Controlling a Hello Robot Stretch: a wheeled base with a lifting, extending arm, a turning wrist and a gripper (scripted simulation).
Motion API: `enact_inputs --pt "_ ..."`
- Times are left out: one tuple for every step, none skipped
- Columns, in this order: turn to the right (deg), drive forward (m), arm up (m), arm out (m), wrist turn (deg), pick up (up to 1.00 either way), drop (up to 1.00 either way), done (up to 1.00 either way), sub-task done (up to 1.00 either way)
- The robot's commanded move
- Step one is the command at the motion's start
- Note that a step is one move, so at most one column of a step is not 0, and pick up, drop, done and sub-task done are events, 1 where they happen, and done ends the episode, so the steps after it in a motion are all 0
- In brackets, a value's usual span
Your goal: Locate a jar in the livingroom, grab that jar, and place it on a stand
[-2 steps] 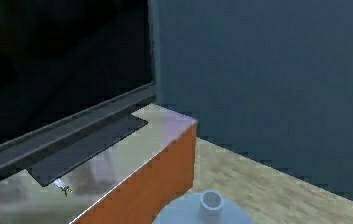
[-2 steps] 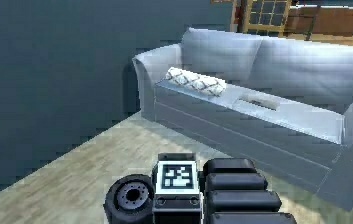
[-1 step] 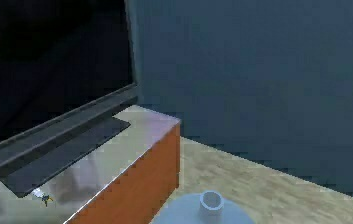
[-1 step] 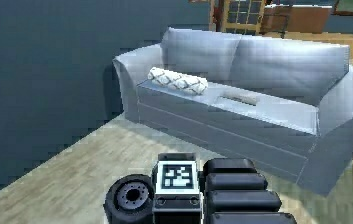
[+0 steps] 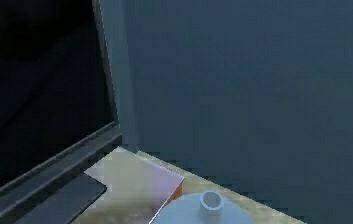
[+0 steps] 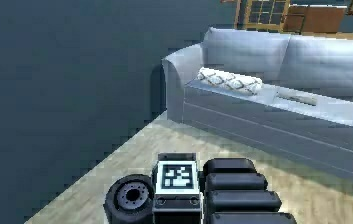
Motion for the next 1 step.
enact_inputs --pt "-45.0 0.0 0.0 0.0 0.0 0.0 0.0 0.0 0.0"
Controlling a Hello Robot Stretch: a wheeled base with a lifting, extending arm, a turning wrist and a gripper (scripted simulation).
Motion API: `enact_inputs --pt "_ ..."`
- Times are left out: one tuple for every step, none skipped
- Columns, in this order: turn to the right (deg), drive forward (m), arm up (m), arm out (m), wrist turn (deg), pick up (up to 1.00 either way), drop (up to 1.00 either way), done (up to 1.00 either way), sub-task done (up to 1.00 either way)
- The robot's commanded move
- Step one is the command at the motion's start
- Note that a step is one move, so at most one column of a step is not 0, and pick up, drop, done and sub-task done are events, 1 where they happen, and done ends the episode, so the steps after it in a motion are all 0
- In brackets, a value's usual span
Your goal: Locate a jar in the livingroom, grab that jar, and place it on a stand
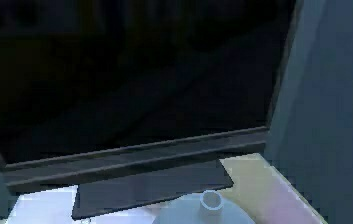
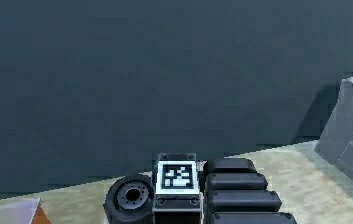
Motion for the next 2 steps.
enact_inputs --pt "-45.0 0.0 0.0 0.0 0.0 0.0 0.0 0.0 0.0" --pt "-15.0 0.0 0.0 0.0 0.0 0.0 0.0 0.0 0.0"
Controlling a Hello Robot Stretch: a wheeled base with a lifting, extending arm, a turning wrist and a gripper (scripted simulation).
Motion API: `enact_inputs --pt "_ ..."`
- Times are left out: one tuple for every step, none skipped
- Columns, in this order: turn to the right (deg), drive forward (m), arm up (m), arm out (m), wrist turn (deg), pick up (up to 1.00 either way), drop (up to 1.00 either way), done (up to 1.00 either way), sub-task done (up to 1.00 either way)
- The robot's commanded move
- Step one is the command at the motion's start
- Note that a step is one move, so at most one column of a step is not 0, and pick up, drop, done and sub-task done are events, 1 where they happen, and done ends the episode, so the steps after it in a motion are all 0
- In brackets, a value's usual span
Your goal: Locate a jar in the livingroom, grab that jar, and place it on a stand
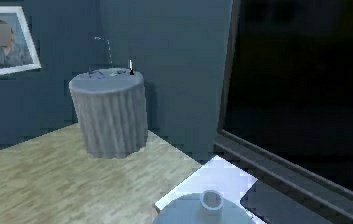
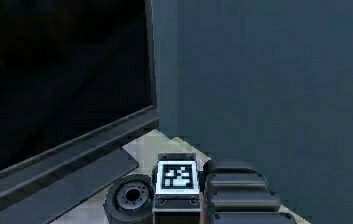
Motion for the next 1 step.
enact_inputs --pt "-3.0 0.0 0.0 0.0 0.0 0.0 0.0 0.0 0.0"
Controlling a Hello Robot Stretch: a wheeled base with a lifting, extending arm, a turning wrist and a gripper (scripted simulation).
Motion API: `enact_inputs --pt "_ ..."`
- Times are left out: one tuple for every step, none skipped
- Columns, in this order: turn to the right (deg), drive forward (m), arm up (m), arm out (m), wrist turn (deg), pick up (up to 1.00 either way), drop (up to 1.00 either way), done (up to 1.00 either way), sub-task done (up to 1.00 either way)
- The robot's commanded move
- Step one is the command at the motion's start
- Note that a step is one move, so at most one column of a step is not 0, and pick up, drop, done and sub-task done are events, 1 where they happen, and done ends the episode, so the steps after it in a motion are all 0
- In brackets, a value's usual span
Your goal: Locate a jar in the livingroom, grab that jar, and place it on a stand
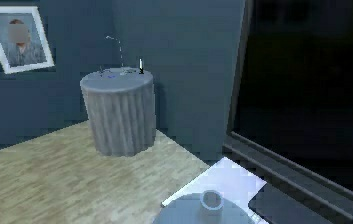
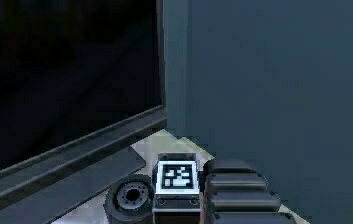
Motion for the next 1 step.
enact_inputs --pt "0.0 0.0 0.0 0.48 0.0 0.0 0.0 0.0 0.0"
